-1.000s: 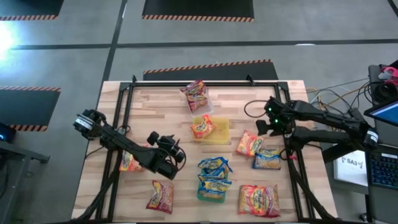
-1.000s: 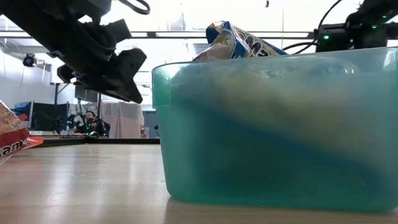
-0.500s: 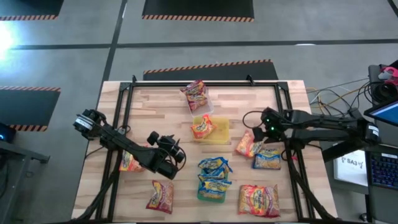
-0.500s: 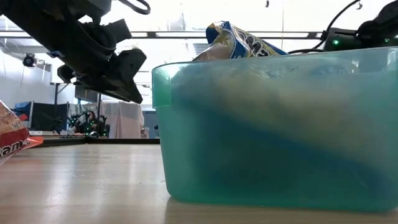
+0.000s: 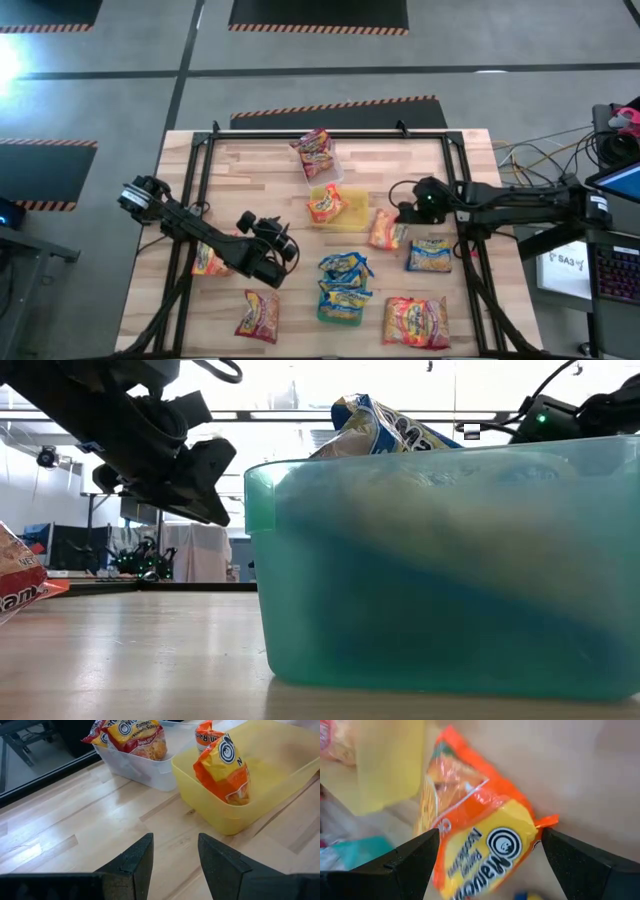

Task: Sort Maruchan noodles
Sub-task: Put the orange noodle pack into the yellow bin

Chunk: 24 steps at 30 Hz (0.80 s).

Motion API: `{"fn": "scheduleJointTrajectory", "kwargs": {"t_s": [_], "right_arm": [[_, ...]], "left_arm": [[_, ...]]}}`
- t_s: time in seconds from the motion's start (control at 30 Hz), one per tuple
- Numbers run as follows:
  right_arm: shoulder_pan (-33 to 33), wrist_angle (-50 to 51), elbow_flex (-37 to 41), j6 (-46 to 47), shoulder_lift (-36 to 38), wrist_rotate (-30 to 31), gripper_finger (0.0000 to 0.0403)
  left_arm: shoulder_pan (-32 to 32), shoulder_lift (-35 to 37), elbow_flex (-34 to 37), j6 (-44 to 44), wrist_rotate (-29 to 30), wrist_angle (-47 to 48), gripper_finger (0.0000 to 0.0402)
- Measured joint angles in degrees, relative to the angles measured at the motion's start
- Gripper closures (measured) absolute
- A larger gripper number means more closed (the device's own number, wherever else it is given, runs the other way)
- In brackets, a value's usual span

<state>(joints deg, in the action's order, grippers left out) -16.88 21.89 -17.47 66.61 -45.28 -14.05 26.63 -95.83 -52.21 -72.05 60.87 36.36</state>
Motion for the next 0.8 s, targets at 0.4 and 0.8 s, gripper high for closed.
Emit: {"fn": "scheduleJointTrajectory", "kwargs": {"t_s": [0.4,0.8], "right_arm": [[0.4,0.5,-3.8,-0.2,-0.7,-0.6,0.0062],[5.7,11.3,-8.0,3.9,-1.6,3.3,0.0062]], "left_arm": [[0.0,0.0,-0.1,0.3,-0.8,-0.5,0.0263],[0.0,0.0,-0.1,1.0,-0.8,-0.8,0.0263]]}}
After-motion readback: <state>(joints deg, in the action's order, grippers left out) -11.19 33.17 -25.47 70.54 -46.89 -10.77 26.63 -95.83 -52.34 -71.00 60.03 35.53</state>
